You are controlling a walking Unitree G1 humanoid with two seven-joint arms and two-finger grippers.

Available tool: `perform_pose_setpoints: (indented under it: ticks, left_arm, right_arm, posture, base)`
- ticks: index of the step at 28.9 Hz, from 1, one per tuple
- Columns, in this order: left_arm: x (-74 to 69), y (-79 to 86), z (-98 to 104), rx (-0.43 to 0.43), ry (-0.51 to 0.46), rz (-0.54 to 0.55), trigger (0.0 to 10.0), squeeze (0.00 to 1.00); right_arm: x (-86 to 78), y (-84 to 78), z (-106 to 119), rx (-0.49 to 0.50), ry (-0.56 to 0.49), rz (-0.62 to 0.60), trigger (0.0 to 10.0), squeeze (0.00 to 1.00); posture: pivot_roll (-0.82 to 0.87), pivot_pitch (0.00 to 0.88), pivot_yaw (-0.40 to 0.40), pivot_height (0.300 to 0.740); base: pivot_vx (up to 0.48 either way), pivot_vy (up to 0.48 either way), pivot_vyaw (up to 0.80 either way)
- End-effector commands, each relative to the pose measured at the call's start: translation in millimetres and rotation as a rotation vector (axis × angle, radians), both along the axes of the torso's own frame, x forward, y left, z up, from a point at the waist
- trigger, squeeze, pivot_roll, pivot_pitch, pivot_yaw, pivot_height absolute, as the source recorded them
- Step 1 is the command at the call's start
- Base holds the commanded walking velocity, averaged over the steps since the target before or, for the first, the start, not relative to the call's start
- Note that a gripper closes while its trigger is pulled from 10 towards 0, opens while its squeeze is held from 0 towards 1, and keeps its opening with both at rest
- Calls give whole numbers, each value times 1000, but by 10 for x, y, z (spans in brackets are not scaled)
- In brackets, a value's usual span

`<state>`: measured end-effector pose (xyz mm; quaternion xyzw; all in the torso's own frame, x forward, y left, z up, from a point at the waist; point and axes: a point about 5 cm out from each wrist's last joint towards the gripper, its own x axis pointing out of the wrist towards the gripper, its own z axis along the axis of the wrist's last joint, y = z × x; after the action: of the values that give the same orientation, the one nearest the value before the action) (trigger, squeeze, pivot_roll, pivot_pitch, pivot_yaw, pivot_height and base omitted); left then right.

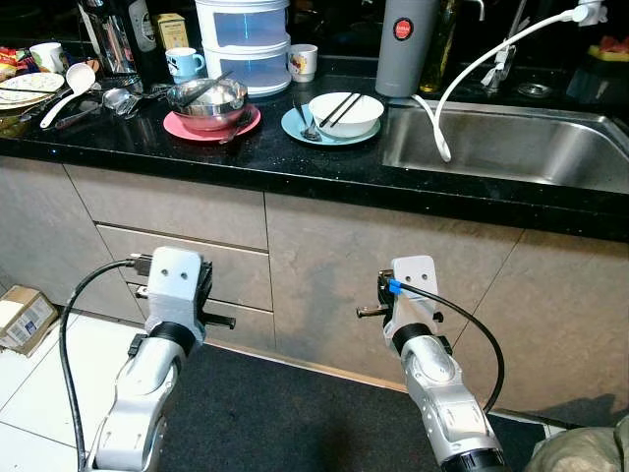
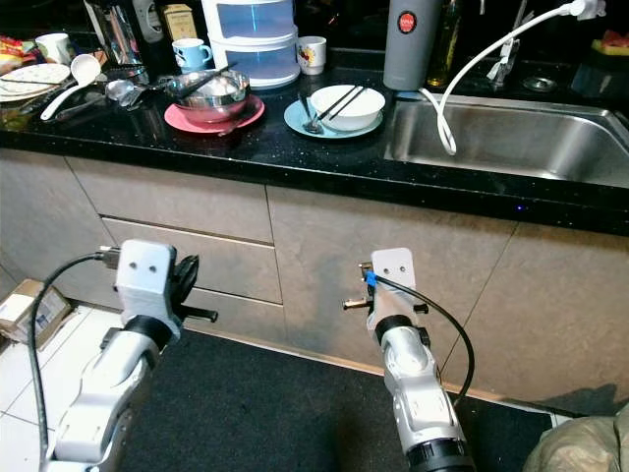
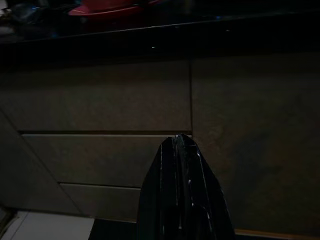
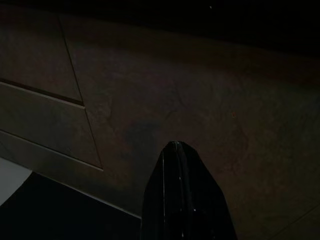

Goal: Kitchen organization

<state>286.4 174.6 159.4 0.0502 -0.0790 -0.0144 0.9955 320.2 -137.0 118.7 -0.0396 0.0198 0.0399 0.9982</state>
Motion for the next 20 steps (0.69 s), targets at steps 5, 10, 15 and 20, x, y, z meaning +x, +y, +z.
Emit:
perform_pose_setpoints:
  ticks: [5, 10, 15, 20]
  left_arm:
    - [32, 66, -207, -5, 86, 68, 10000, 0]
    - [-7, 176, -430, -42, 159, 137, 10000, 0]
    - [-14, 147, -537, -60, 205, 115, 10000, 0]
    - [-71, 147, -714, -42, 263, 124, 10000, 0]
  right_arm:
    - [16, -83, -210, -21, 83, -37, 10000, 0]
    - [-62, -57, -411, -73, 160, -14, 10000, 0]
    - [-130, -72, -633, -100, 232, 21, 10000, 0]
    - [-194, -122, -758, -109, 276, 18, 10000, 0]
  posture:
    - [18, 128, -16, 740]
    - [-2, 178, -13, 740]
    - [-4, 276, -3, 740]
    - [-10, 344, -8, 740]
  base:
    - [0, 0, 0]
    - [0, 0, 0]
    - [0, 0, 0]
    - [0, 0, 0]
